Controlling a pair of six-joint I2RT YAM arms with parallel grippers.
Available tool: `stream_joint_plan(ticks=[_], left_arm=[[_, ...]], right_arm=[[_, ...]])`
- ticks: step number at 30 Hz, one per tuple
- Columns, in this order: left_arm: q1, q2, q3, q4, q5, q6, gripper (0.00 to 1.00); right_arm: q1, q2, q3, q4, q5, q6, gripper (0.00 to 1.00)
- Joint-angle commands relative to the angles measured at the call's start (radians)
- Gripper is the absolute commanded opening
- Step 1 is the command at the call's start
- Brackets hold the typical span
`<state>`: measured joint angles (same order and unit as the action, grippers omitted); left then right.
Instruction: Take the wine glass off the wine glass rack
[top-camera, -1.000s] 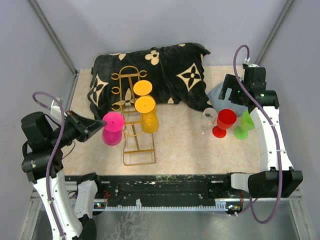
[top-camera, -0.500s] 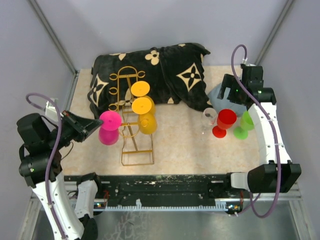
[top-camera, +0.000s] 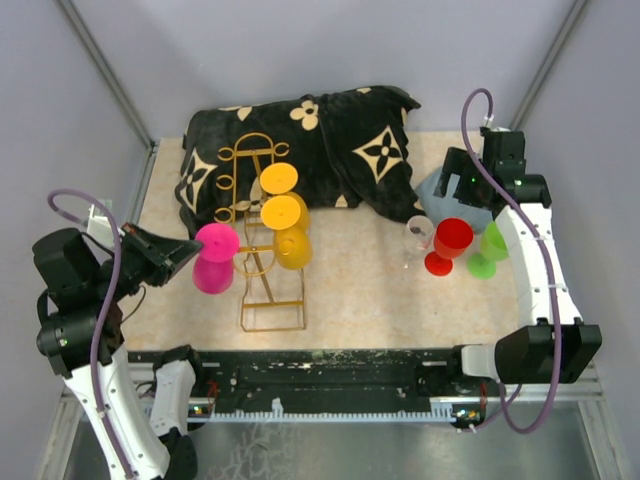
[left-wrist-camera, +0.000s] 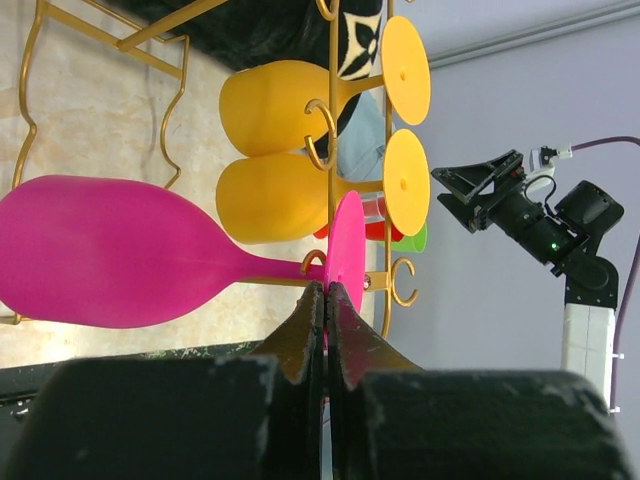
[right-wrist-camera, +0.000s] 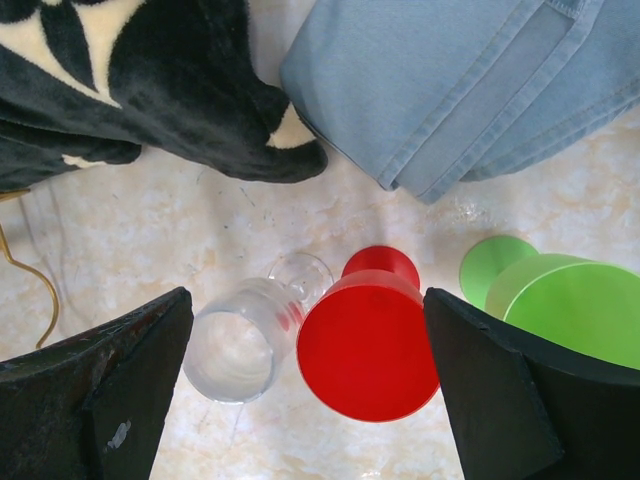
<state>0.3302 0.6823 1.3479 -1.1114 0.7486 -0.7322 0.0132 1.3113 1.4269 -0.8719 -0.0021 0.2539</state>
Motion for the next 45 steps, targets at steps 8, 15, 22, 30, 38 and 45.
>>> stream_joint_plan(ticks=[8, 15, 22, 30, 38, 45], left_arm=[[0.013, -0.008, 0.063, -0.036, -0.042, 0.022, 0.0], [0.013, -0.016, 0.078, -0.051, -0.049, 0.027, 0.0], [0.015, -0.017, 0.086, -0.053, -0.066, 0.036, 0.0], [0.013, 0.105, 0.13, 0.126, 0.011, 0.182, 0.0], [0.013, 0.425, 0.431, 0.327, 0.092, 0.587, 0.0], [0.004, 0.849, 0.947, 0.346, 0.129, 0.81, 0.0]], right_arm=[[0.011, -0.007, 0.024, 0.049, -0.007, -0.007, 0.98], [0.014, -0.016, 0.016, 0.048, -0.005, -0.007, 0.98], [0.016, -0.024, 0.01, 0.046, -0.006, -0.007, 0.98], [0.016, -0.01, 0.037, 0.041, 0.002, -0.007, 0.98], [0.015, 0.153, 0.342, -0.034, -0.074, -0.001, 0.98], [0.016, 0.373, 0.683, -0.133, -0.204, 0.013, 0.98]])
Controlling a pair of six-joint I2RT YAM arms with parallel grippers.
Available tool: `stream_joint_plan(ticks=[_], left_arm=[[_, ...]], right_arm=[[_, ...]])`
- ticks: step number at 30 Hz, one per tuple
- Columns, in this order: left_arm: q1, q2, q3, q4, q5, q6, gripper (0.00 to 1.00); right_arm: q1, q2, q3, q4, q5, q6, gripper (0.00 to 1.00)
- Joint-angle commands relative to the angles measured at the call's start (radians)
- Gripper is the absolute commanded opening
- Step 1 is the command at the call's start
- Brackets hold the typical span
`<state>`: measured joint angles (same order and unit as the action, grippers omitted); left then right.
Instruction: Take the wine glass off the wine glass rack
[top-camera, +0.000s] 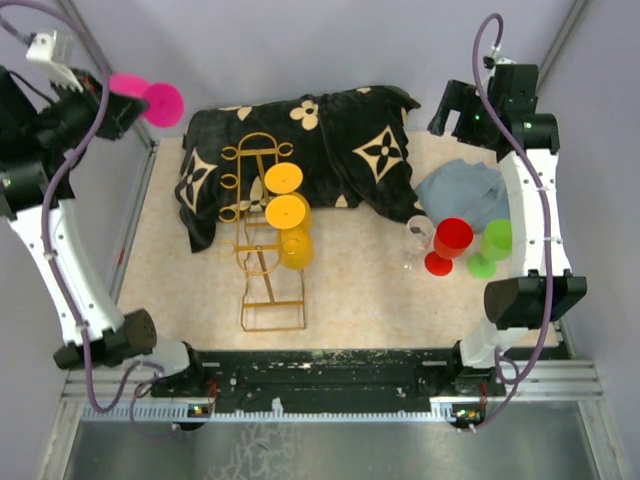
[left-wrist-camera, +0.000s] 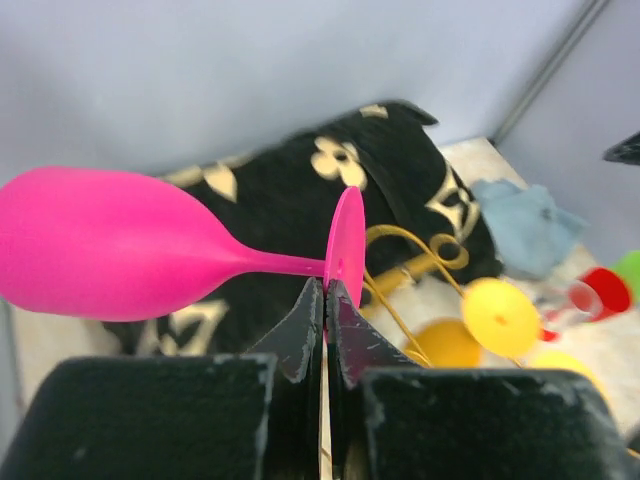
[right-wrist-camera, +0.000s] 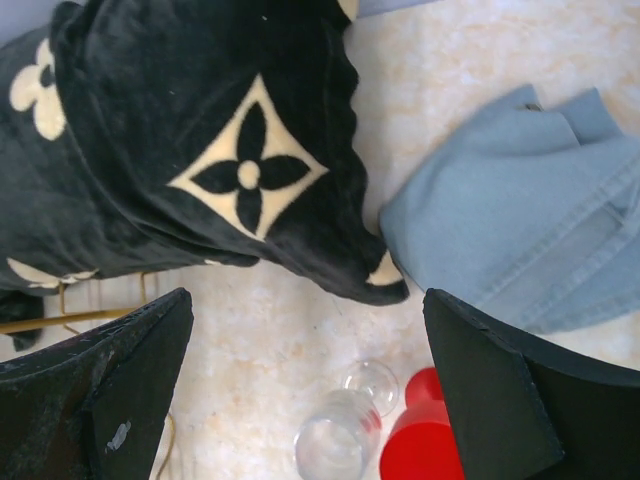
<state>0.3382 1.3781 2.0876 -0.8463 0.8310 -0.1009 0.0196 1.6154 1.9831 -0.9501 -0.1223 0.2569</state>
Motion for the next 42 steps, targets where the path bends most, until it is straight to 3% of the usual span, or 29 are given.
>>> stream_joint_plan(ticks=[1, 4, 8, 16, 22, 30, 37, 42], left_arm=[[-0.019, 0.186, 0.251, 0.115, 0.042, 0.198, 0.0], [-0.135, 0.208, 0.244, 0.199, -0.082, 0.353, 0.0], [-0.358, 0.142, 0.062, 0.339, -0.246, 0.605, 0.0], [-0.66, 0.03, -0.156, 0.468, -0.231, 0.939, 0.0], [-0.89, -0.058, -0.294, 0.435, -0.203, 1.228, 0.0], [-1.198, -0.158, -0.466, 0.369, -0.19, 1.324, 0.0], [-1.369, -0.252, -0.68, 0.371, -0.188, 1.37, 0.0], [-1.412, -0.268, -0.741, 0.367, -0.16, 1.412, 0.0]], right_arm=[[0.009, 0.081, 0.145, -0.064, -0.09, 0.011, 0.98], [0.009, 0.078, 0.145, -0.078, -0.094, 0.011, 0.98], [0.009, 0.008, 0.064, -0.068, -0.087, 0.01, 0.98], [0.009, -0.121, -0.071, -0.061, -0.053, 0.02, 0.98], [-0.092, -0.106, 0.113, -0.138, -0.081, 0.078, 0.98], [-0.174, -0.004, 0.502, -0.294, -0.165, 0.089, 0.98], [-0.224, -0.133, 0.466, -0.316, -0.258, 0.086, 0.88], [-0.224, -0.238, 0.393, -0.371, -0.413, 0.056, 0.81]])
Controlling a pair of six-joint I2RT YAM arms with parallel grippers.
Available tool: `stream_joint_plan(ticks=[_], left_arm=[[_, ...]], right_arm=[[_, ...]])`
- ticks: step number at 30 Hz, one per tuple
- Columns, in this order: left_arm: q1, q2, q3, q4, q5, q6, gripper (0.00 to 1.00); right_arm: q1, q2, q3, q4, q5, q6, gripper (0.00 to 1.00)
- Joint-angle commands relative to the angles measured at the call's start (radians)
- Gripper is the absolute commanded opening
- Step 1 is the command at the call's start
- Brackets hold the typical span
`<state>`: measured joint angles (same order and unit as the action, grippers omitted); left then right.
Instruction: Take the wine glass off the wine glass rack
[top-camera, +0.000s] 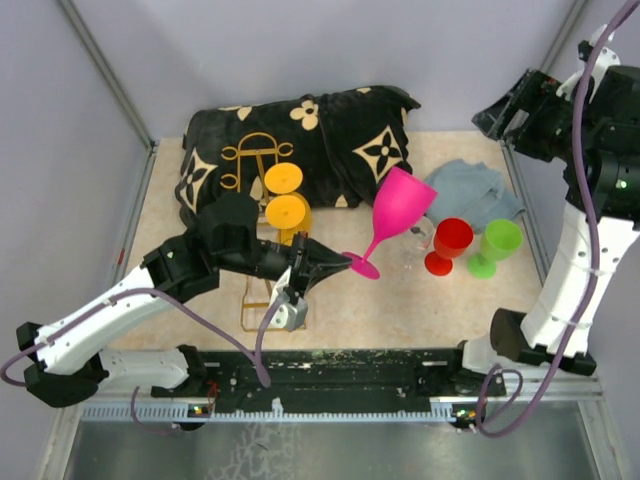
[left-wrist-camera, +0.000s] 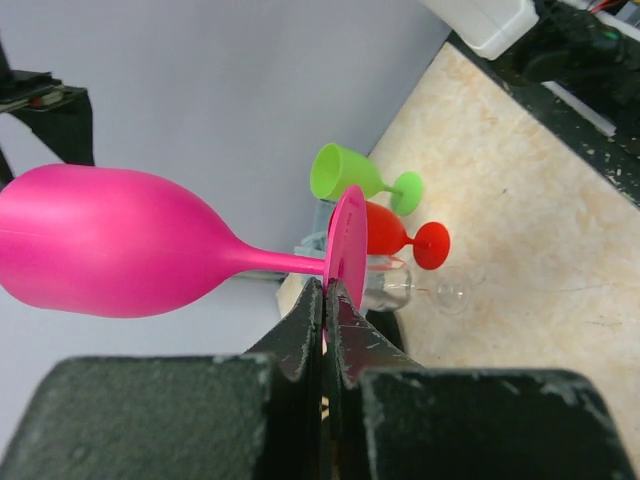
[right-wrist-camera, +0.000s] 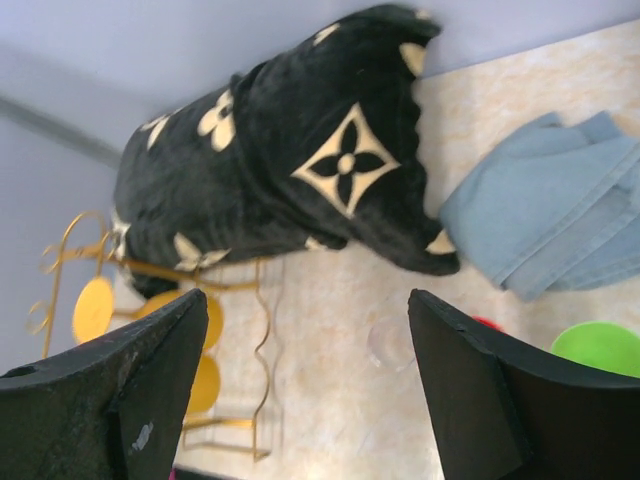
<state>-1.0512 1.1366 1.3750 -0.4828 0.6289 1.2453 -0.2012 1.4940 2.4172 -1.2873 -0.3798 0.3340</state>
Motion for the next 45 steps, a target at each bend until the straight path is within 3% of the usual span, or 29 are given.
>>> stream_joint_plan(ticks=[1, 4, 8, 15, 24, 38, 41, 45], left_arm=[[-0.025, -0.028, -0.041, -0.002, 0.05, 0.088, 0.0], [-0.026, -0.035, -0.089, -0.005, 0.06, 0.17, 0.0], [-0.026, -0.017, -0.104, 0.0, 0.07, 0.179, 0.0], [-0.026, -0.017, -0.16, 0.008, 0.087, 0.247, 0.0], [-0.026, 0.008, -0.162, 0.005, 0.078, 0.301, 0.0], [-0.029, 0.023, -0.175, -0.013, 0.03, 0.359, 0.0], [-0.033, 0.025, -0.174, -0.009, 0.017, 0.37, 0.0], [-0.036, 0.01, -0.2, 0.058, -0.013, 0.375, 0.04]], right_arm=[[-0.002, -0.152, -0.087, -0.018, -0.211, -0.006, 0.79], [-0.001, -0.24, -0.224, 0.058, -0.384, 0.056, 0.73], [0.046, -0.291, -0.288, 0.085, -0.458, 0.099, 0.69], [0.131, -0.295, -0.272, -0.023, -0.469, 0.073, 0.61], [0.21, -0.371, -0.48, -0.104, -0.436, 0.025, 0.55], [0.344, -0.361, -0.465, -0.197, -0.387, -0.003, 0.49], [0.358, -0.366, -0.487, -0.196, -0.39, -0.008, 0.38], [0.368, -0.371, -0.504, -0.194, -0.4, -0.011, 0.0]])
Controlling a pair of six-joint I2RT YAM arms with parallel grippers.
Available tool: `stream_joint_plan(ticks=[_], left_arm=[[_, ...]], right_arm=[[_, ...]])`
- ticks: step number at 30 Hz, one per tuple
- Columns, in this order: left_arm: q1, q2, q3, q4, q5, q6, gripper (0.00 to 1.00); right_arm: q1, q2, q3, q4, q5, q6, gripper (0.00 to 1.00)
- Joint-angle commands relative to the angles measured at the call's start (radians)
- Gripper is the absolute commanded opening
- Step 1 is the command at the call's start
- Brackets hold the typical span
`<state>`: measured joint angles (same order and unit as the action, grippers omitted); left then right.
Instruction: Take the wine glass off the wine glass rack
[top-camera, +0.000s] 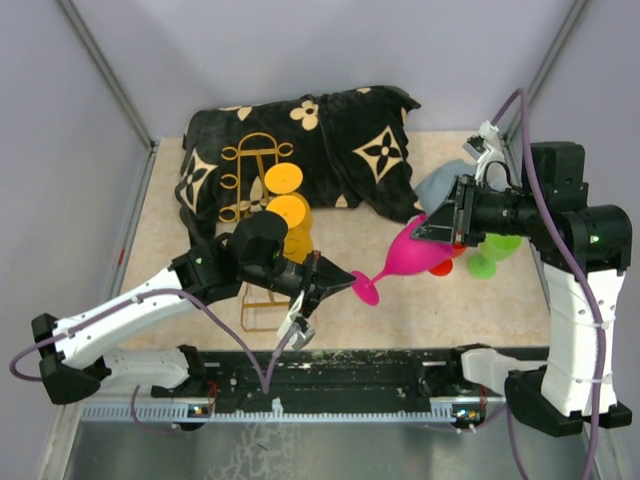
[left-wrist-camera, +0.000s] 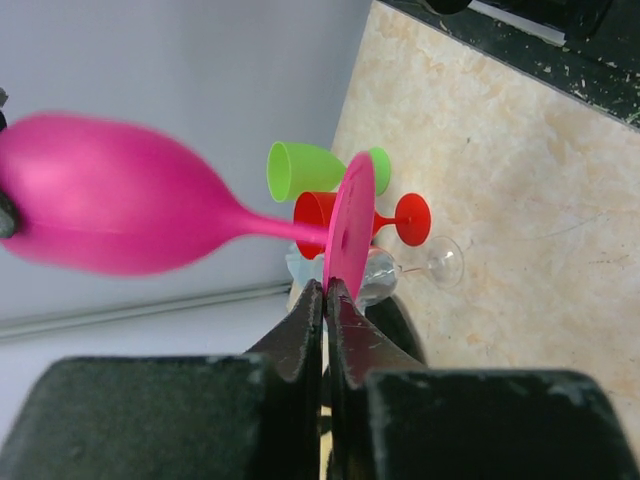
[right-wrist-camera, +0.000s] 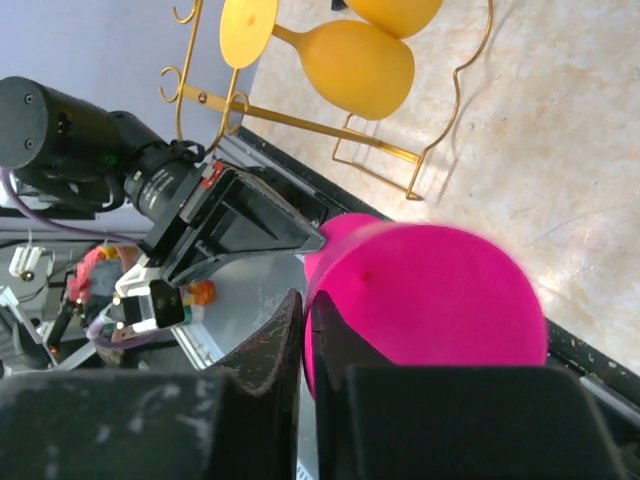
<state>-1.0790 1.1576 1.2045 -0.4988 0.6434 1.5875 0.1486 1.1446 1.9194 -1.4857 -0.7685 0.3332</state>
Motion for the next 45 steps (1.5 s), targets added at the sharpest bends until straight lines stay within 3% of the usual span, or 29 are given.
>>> stream_joint_plan(ticks=[1, 3, 4, 6, 7, 15, 18, 23, 26, 33, 36, 40, 45], left_arm=[[-0.009, -0.018, -0.045, 0.113, -0.041, 0.032, 0.16], [-0.01, -0.037, -0.086, 0.217, -0.092, 0.03, 0.63], [-0.009, -0.046, -0.107, 0.279, -0.123, 0.023, 0.8], [-0.01, -0.059, -0.124, 0.378, -0.188, -0.017, 0.97], [-0.01, -0.063, -0.121, 0.412, -0.219, -0.059, 1.0], [-0.024, -0.071, -0.028, 0.513, -0.442, -0.364, 1.0], [-0.027, -0.051, 0.065, 0.539, -0.569, -0.55, 1.0], [-0.027, 0.031, 0.335, 0.489, -0.785, -0.875, 1.0], [-0.025, 0.055, 0.423, 0.481, -0.87, -0.952, 1.0], [0.035, 0.061, 0.463, 0.494, -1.046, -1.042, 1.0], [0.132, 0.047, 0.485, 0.358, -1.017, -1.215, 1.0], [0.342, 0.063, 0.583, 0.101, -0.882, -1.516, 1.0], [0.464, 0.05, 0.598, -0.04, -0.764, -1.673, 1.0]], right_arm=[[0.019, -0.021, 0.001, 0.006, -0.015, -0.009, 0.0], [0.019, -0.018, 0.033, 0.012, -0.013, -0.003, 0.0], [0.018, -0.013, 0.062, 0.014, -0.002, 0.003, 0.0], [0.018, 0.006, 0.132, 0.015, 0.032, 0.012, 0.0], [0.019, 0.02, 0.175, 0.017, 0.055, 0.019, 0.0], [0.018, 0.175, 0.518, 0.054, 0.263, 0.065, 0.0], [0.018, 0.186, 0.468, 0.132, 0.384, 0.064, 0.0], [0.019, 0.196, 0.255, 0.292, 0.443, 0.029, 0.0], [0.062, 0.241, 0.239, 0.321, 0.52, -0.005, 0.0], [0.322, 0.412, 0.308, 0.362, 0.757, -0.047, 0.0], [0.392, 0.459, 0.285, 0.377, 0.851, -0.057, 0.0], [0.444, 0.458, 0.168, 0.422, 0.932, -0.048, 0.0], [0.494, 0.424, -0.037, 0.494, 1.016, -0.037, 0.0]])
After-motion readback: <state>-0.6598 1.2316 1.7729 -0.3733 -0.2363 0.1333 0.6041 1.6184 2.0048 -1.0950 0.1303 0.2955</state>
